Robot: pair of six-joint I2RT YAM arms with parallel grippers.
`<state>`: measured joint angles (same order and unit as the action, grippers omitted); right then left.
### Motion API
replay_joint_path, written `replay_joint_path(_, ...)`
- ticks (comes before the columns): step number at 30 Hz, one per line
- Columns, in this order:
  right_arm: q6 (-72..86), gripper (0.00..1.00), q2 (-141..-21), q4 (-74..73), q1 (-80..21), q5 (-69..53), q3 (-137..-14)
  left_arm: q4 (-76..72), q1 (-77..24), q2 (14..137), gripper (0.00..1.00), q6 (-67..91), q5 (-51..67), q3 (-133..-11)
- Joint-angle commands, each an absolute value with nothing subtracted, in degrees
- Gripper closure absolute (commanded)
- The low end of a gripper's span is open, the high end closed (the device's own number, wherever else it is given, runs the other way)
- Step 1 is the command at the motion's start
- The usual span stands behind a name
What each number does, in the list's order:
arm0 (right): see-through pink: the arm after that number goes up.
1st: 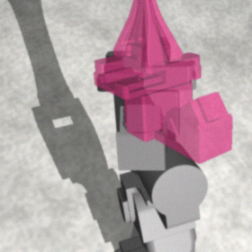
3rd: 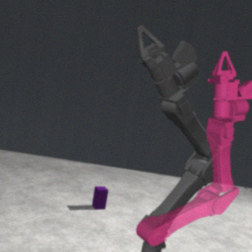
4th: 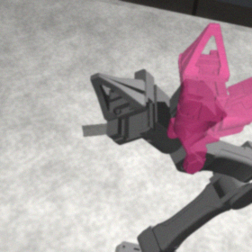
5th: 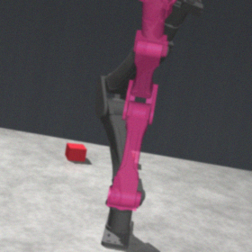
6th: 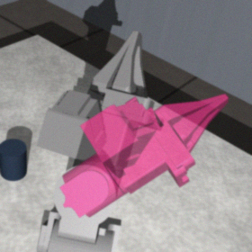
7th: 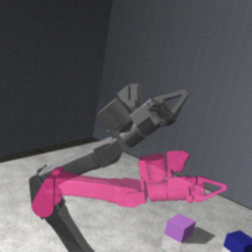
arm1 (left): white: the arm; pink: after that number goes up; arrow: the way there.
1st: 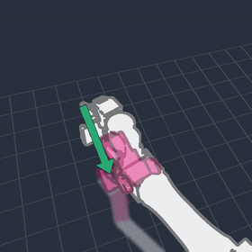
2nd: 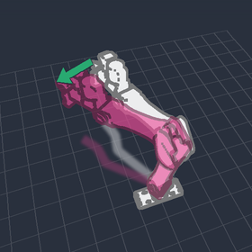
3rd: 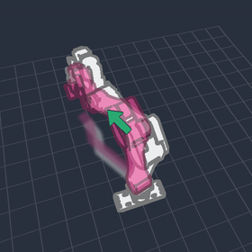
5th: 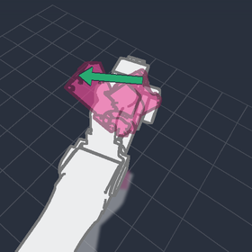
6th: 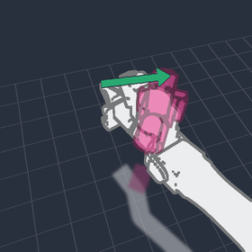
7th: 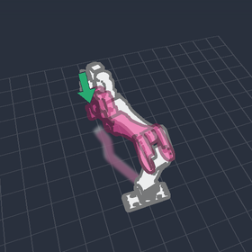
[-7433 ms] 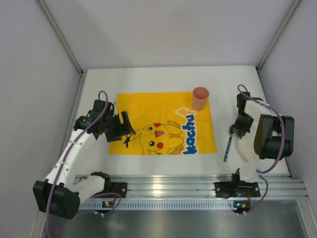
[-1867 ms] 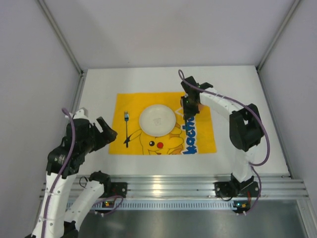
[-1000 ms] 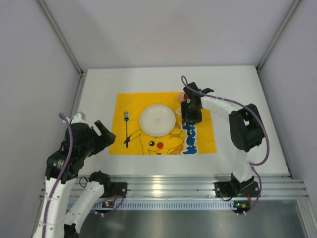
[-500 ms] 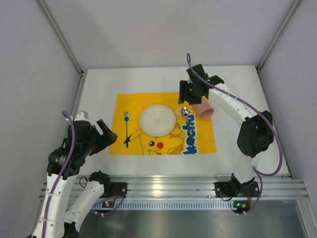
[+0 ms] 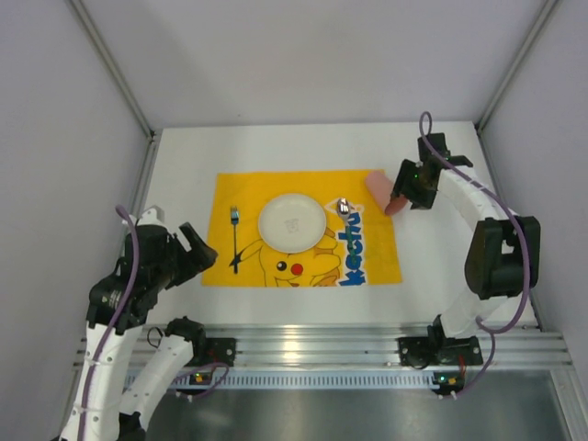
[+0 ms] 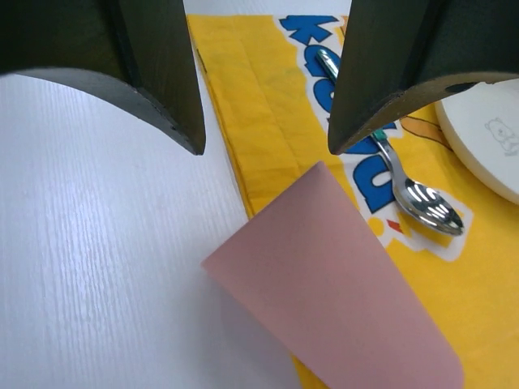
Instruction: Set the dinner table for one person
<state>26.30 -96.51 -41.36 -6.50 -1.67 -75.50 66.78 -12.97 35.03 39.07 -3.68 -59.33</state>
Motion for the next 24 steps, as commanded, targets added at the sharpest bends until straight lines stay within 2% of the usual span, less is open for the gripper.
replay_joint_path(1,25.1,0.37,-96.8,-34.5,-5.0,-5.8,-76.9,66.9,-13.2,36.1,0.16,37.5,-3.2,-60.0)
replay_joint_path(5,28.2,0.38,-97.6,-29.2,-4.8,-12.0,-76.6,66.8,-13.2,37.8,0.15,36.7,-4.0,-61.7)
replay_joint_path(16,33.1,0.41,-101.1,-21.2,-4.7,-14.4,-70.9,66.2,-13.2,38.5,0.15,36.8,-4.2,-61.0)
replay_joint_path(22,33.7,0.41,-98.5,-18.1,-4.6,-13.8,-69.1,65.7,-13.2,38.7,0.15,36.6,-4.8,-60.7)
replay_joint_path(24,35.6,0.46,-97.9,-14.0,-4.6,-13.9,-66.8,65.3,-13.2,38.8,0.15,36.7,-4.2,-60.1)
